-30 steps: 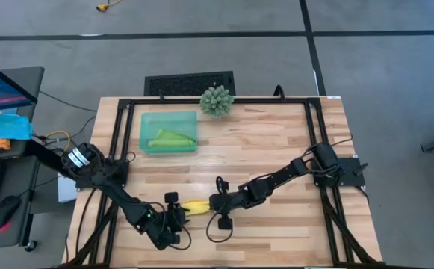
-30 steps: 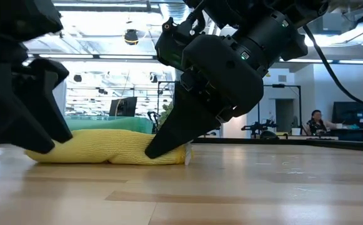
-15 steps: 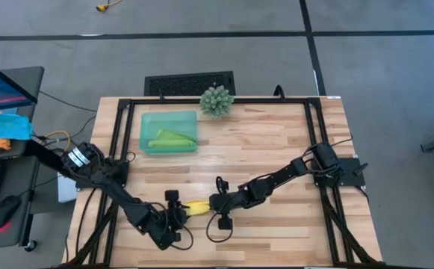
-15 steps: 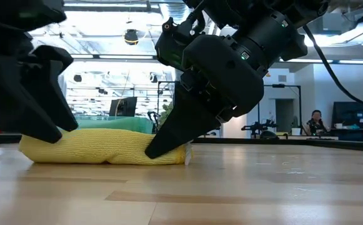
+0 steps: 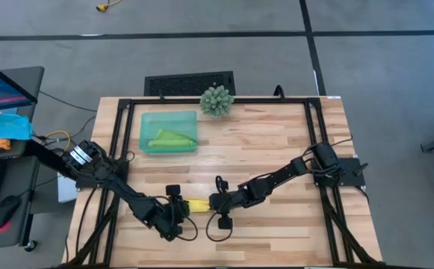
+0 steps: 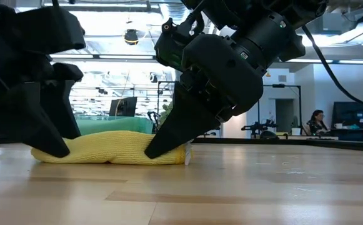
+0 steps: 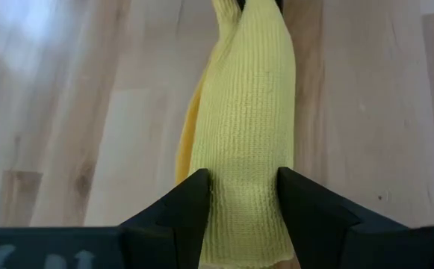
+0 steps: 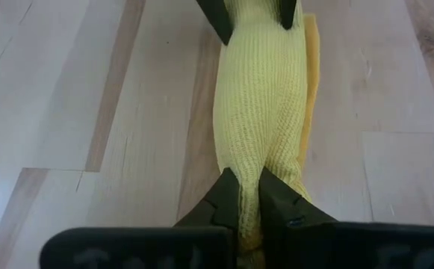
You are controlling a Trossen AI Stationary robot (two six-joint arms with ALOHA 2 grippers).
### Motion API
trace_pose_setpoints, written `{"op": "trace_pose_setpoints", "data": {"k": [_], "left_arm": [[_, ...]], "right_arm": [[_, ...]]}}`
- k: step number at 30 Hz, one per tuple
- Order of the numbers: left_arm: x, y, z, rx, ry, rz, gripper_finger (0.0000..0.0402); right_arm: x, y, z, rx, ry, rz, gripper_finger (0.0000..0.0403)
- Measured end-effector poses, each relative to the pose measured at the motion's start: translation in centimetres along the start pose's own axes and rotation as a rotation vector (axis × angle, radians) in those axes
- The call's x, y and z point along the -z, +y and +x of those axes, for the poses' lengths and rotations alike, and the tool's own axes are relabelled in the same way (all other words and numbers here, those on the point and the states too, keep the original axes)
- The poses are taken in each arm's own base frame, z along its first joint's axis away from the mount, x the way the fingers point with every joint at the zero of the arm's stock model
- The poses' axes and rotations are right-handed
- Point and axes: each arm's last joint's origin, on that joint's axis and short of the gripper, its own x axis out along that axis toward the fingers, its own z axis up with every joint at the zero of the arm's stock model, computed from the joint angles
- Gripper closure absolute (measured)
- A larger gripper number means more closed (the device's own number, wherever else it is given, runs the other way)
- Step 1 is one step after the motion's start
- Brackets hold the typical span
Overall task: Roll microfiber towels into tight, uniform cylinder then place into a basket
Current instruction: Put the rolled yellow towel into the green bin
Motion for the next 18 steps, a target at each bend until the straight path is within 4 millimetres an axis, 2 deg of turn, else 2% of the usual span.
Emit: {"op": "trace_pose_setpoints", "data": {"k": [12, 15, 18], "left_arm": [[-0.6, 1.2, 1.0, 0.093, 0.104, -0.046, 0.0249], [-0.8, 1.5, 1.2, 0.102, 0.122, -0.056, 0.0274], [-0.8, 1.6, 1.3, 0.094, 0.117, -0.019, 0.0327]], "right_arm": [[0.0, -0.1, 0.0, -0.002, 0.000, 0.002, 0.0365], [0.0, -0.1, 0.0, -0.002, -0.001, 0.002, 0.0365], [-0.1, -0.1, 0.0, -0.003, -0.004, 0.002, 0.0365]]}}
